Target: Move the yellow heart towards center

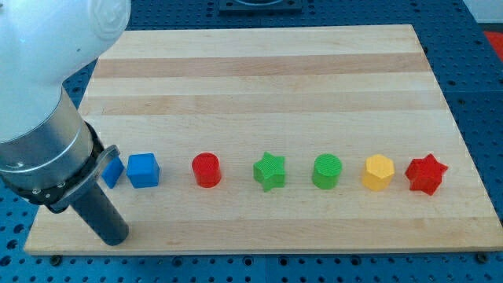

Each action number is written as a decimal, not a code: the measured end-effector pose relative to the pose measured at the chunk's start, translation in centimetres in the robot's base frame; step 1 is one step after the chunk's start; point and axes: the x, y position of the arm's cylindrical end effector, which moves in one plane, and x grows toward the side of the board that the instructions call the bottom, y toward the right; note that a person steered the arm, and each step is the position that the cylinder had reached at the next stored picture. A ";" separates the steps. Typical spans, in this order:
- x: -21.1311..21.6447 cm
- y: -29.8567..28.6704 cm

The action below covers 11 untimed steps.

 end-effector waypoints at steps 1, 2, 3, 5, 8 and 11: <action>0.0 -0.2; 0.1 -0.4; 0.0 1.8; -0.4 1.8; -0.4 0.4; -3.7 -9.9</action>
